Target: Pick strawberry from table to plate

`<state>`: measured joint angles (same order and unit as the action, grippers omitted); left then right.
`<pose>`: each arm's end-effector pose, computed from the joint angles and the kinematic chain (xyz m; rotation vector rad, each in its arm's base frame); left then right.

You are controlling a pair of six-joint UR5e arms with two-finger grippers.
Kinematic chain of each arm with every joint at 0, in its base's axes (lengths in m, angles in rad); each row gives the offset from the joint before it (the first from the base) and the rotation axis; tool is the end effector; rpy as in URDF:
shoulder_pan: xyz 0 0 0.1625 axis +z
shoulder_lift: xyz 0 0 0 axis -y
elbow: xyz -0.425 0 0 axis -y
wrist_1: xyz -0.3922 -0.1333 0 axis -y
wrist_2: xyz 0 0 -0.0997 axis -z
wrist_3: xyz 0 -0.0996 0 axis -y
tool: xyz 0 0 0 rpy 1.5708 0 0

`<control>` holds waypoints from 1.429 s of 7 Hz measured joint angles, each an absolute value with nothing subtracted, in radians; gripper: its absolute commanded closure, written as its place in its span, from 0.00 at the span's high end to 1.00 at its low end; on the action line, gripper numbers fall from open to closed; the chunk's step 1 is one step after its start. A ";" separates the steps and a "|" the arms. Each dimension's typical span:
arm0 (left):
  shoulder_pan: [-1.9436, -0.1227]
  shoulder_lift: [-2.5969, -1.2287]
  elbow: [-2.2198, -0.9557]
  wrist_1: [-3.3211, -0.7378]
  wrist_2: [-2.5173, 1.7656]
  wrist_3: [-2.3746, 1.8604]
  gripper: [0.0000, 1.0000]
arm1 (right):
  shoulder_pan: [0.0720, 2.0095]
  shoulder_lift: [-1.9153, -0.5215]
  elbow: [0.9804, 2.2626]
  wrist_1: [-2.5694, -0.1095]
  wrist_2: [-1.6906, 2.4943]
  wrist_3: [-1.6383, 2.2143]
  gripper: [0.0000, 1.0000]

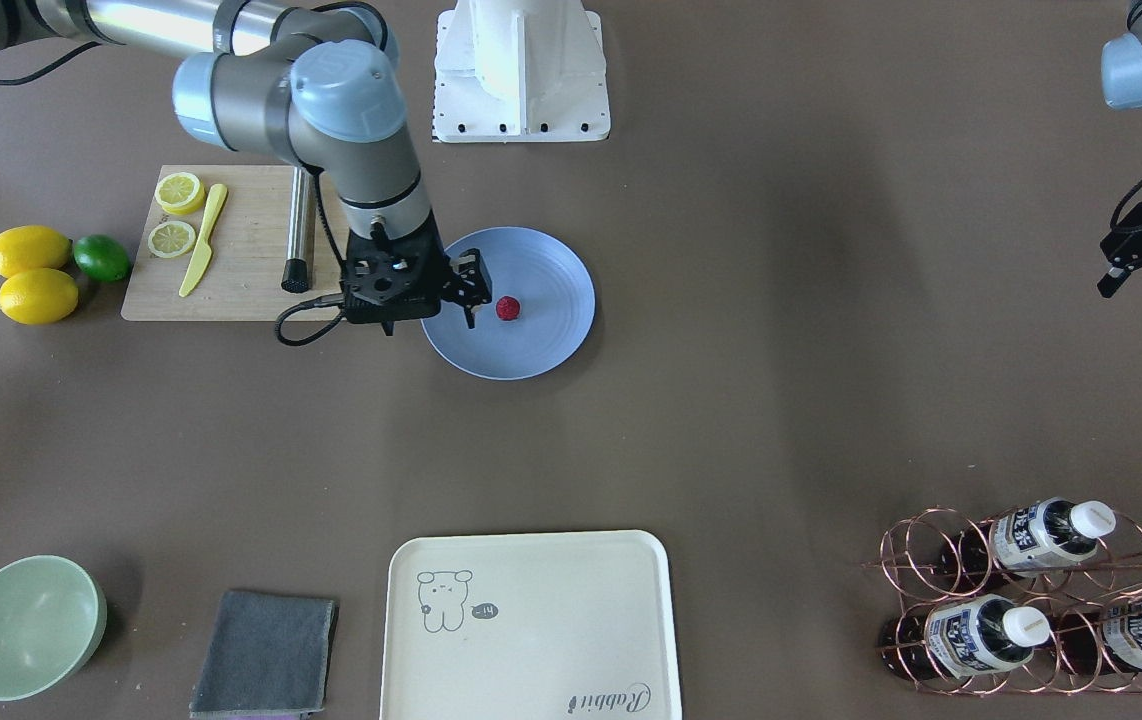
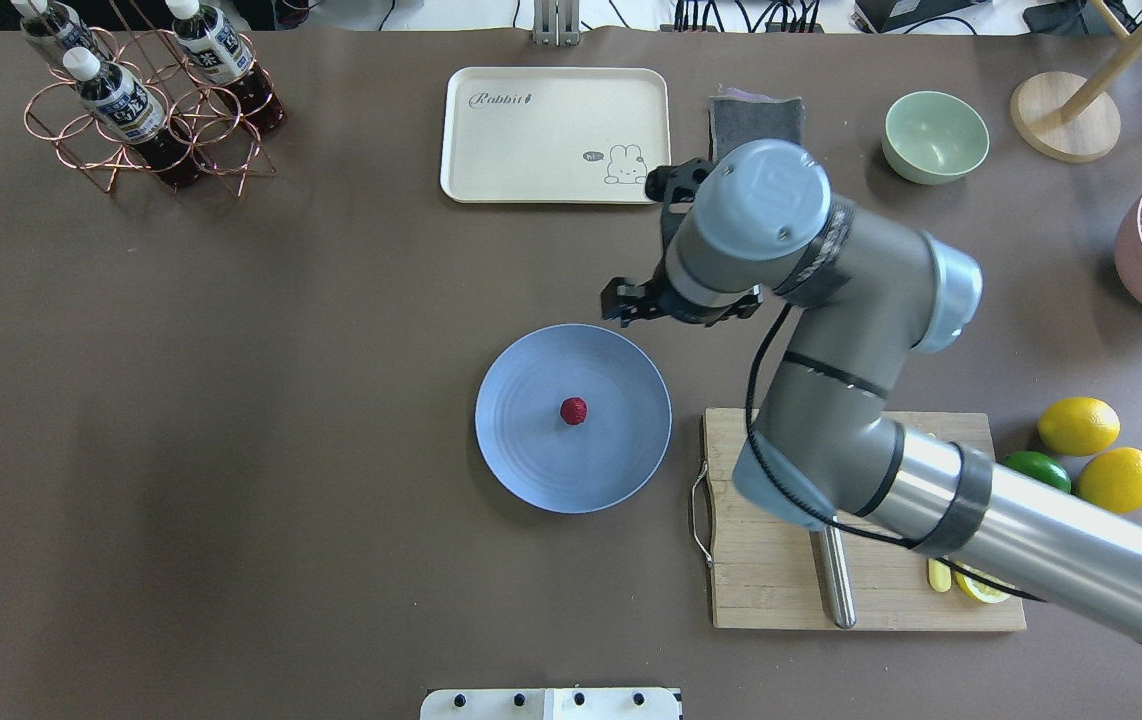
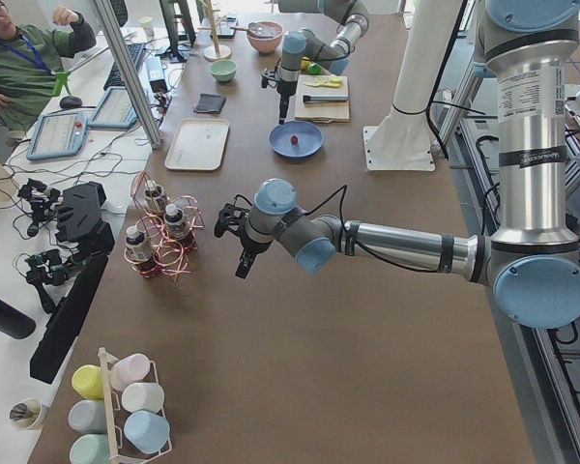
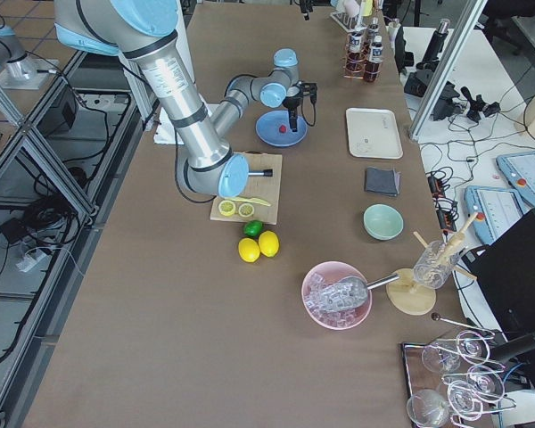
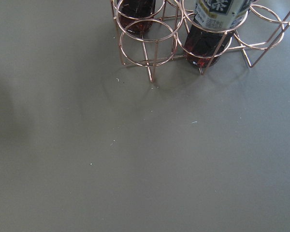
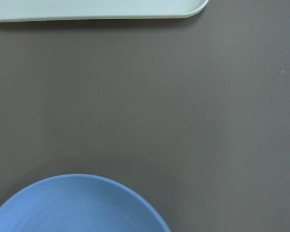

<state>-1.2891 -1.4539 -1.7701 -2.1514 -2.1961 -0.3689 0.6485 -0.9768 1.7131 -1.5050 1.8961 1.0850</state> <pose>0.0585 -0.4719 0.5546 0.4145 0.7743 0.1257 -0.4692 -0.4829 0.2453 0.1674 -0.8350 0.0223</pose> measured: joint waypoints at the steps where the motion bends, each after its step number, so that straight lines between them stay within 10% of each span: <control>1: -1.335 -1.455 -1.775 -2.073 -2.199 -0.274 0.98 | 0.745 -1.045 1.735 -1.523 1.958 0.963 1.00; 10: -1.539 -1.442 -1.760 -1.807 -2.298 -0.039 0.98 | 1.579 -1.506 1.561 -1.522 2.408 0.021 1.00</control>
